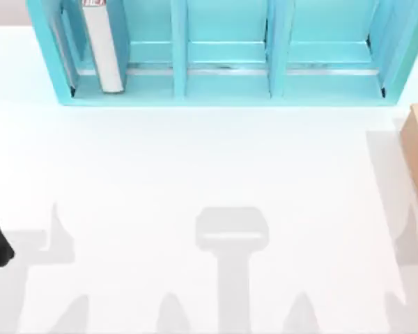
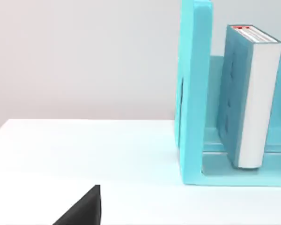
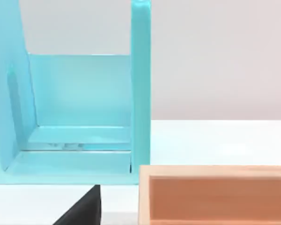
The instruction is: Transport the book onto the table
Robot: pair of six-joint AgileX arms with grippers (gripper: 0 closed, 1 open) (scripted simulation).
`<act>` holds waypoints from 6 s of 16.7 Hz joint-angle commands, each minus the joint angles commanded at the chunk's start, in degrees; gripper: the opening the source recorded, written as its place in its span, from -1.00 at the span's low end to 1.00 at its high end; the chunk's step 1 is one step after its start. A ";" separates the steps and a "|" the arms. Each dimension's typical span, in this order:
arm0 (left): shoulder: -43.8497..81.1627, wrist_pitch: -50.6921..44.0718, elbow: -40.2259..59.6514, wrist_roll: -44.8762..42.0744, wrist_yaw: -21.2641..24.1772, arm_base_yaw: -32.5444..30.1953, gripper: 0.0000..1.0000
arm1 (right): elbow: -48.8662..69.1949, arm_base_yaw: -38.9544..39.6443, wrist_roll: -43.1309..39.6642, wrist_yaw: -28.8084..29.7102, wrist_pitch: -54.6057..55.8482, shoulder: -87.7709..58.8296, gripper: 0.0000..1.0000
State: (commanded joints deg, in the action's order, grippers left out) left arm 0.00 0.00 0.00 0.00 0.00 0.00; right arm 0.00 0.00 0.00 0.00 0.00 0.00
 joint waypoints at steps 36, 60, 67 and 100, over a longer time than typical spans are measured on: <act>121.15 72.98 42.45 0.41 -14.38 -18.22 1.00 | 0.00 0.00 0.00 0.00 0.00 0.00 1.00; 134.89 60.50 68.93 0.17 -10.96 -15.17 -0.06 | 0.00 0.00 0.00 0.00 0.00 0.00 1.00; 134.89 60.50 68.93 0.17 -10.96 -15.17 -1.00 | 0.00 0.00 0.00 0.00 0.00 0.00 1.00; 69.01 21.62 41.81 1.11 -22.86 -26.42 -1.00 | 0.00 0.00 0.00 0.00 0.00 0.00 1.00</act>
State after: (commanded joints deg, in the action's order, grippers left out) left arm 69.01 21.62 41.81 1.11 -22.86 -26.42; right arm 0.00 0.00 0.00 0.00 0.00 0.00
